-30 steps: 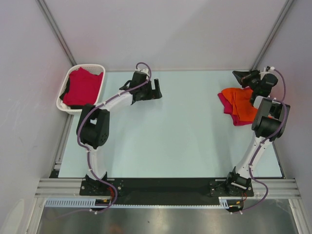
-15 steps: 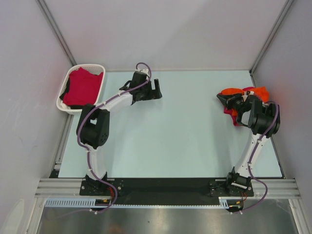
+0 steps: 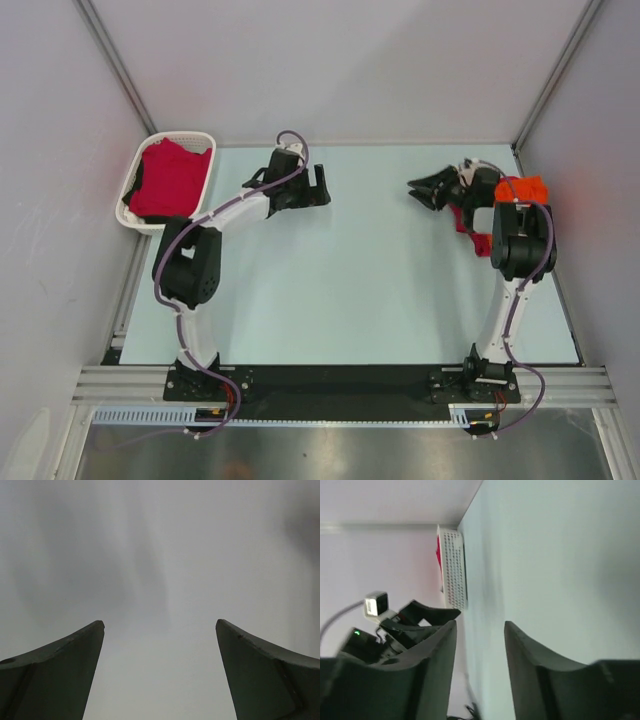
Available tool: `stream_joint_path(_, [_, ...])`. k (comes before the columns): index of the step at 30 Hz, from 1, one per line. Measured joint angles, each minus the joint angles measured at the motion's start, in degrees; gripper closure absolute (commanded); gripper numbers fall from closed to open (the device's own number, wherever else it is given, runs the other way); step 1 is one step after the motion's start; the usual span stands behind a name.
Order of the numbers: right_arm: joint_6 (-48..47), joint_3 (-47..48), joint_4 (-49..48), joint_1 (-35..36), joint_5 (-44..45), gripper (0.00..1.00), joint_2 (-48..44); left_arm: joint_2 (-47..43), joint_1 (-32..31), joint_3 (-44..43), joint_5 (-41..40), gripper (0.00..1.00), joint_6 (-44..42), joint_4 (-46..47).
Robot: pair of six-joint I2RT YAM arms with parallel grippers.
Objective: Fold and stack the t-shirts
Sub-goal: Put the neatly folded tshirt into the corner of the board with the right arm
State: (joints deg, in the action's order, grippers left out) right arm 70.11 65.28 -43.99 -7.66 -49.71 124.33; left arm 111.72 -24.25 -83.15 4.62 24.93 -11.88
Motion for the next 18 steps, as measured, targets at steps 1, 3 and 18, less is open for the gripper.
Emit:
stream_joint_path(1, [-5.4, 3.19, 7.1, 2.03, -0.02, 0.35, -1.64, -0.46, 0.0, 0.26, -0.04, 0.0, 0.0, 0.0])
stream_joint_path(3, [-16.85, 13.86, 23.61, 6.78, 3.02, 0.32, -4.46, -1.64, 0.0, 0.74, -0.24, 0.0, 0.0, 0.02])
stream_joint_path(18, [-57.88, 42.86, 70.1, 35.39, 43.8, 0.19, -3.39, -8.7, 0.0, 8.41, -1.33, 0.0, -0.09, 2.4])
